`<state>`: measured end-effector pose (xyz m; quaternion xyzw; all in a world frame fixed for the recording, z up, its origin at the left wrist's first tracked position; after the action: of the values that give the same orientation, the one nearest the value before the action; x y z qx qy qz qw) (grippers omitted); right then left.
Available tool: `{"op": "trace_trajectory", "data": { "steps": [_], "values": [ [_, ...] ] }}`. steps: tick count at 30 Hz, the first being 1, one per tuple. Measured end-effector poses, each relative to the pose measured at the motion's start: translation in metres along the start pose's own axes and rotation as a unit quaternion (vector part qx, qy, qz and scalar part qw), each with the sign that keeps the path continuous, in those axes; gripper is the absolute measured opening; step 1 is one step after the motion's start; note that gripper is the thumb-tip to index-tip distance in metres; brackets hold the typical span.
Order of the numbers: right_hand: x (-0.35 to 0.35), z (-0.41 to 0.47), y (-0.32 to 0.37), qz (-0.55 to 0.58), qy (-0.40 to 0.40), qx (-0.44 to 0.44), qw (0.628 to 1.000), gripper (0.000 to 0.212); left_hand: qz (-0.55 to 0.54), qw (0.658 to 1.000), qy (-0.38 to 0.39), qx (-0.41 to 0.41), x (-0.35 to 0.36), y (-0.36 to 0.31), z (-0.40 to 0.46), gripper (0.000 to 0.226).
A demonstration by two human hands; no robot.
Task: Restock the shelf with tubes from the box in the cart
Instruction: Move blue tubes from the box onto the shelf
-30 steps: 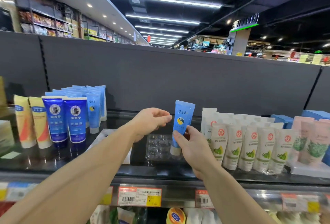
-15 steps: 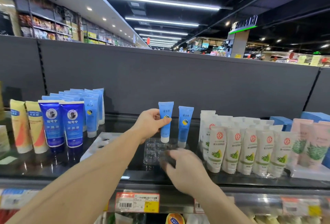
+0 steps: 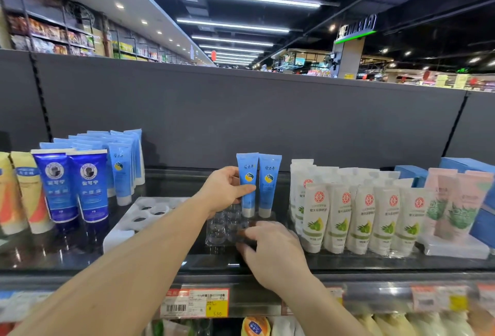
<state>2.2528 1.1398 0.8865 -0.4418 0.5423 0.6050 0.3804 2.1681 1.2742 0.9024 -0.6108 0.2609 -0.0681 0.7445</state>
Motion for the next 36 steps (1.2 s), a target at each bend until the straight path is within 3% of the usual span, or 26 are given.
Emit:
{"op": "trace_trajectory", "data": {
  "steps": [22,30,36],
  "values": [
    [0.003,0.001,-0.005,0.026,-0.034,-0.016,0.999,0.023,0.053,0.997,-0.006,-0.046,0.002,0.009,-0.007,0.046],
    [-0.001,0.009,0.007,0.063,-0.041,-0.042,0.996,0.044,0.073,0.993,-0.092,-0.028,-0.029,-0.007,-0.049,0.055],
    [0.013,0.012,0.062,0.091,-0.032,-0.087,0.992,0.038,0.090,0.988,-0.124,-0.021,-0.065,-0.017,-0.114,0.044]
  ]
}}
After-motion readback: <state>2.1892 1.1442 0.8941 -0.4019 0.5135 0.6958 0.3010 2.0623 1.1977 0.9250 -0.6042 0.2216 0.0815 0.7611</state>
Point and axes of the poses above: each hand's wrist, its own z-axis towards the middle knuckle, its own x-axis out of the palm, y = z × x, the point moved 7 cm from there along z, towards the middle knuckle, and after that the axes turned 10 degrees about y, right-handed, at the moved point
